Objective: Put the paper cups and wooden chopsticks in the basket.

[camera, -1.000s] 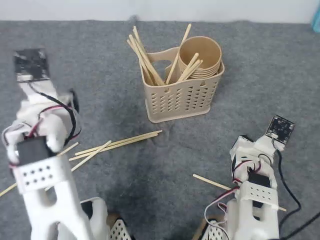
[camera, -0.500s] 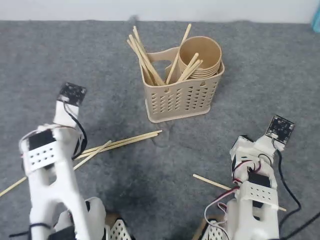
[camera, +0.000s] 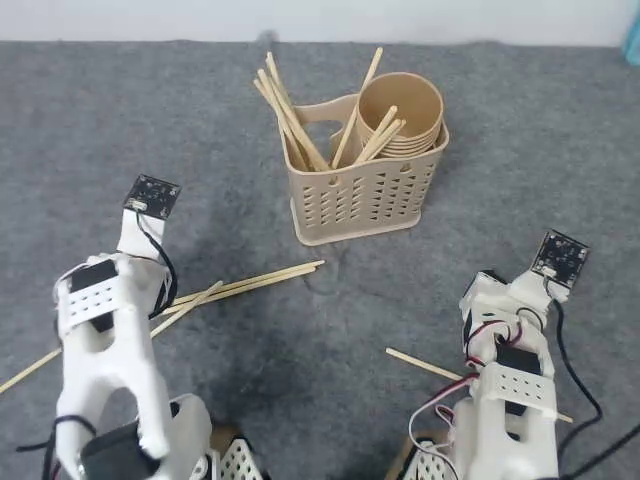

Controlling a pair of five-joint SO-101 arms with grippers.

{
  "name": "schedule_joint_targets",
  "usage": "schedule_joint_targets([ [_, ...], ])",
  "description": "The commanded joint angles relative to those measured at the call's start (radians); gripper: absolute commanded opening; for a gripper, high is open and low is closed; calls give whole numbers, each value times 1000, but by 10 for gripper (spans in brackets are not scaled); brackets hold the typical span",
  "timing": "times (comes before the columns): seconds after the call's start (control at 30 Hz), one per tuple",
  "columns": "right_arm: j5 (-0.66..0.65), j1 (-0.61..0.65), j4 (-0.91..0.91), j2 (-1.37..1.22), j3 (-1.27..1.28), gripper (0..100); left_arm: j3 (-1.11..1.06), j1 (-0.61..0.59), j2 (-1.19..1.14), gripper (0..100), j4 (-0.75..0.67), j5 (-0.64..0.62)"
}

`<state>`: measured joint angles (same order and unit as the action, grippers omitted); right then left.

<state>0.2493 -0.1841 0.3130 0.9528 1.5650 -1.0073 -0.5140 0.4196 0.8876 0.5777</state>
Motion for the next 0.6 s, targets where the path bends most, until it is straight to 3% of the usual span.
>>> schedule_joint_targets([
  [0.0, -15, 8, -13, 24, -5, 9, 10, -25, -32, 173, -57, 15],
  [0.13, -15, 8, -13, 24, -5, 9, 30, -63, -115, 173, -112, 18],
  [0.27, -15, 8, -16, 24, -5, 9, 113, -97, -209, 172, -64, 98],
  [0.57, -15, 8, -15, 25, -5, 9, 234, -115, -394, 172, -34, 109],
])
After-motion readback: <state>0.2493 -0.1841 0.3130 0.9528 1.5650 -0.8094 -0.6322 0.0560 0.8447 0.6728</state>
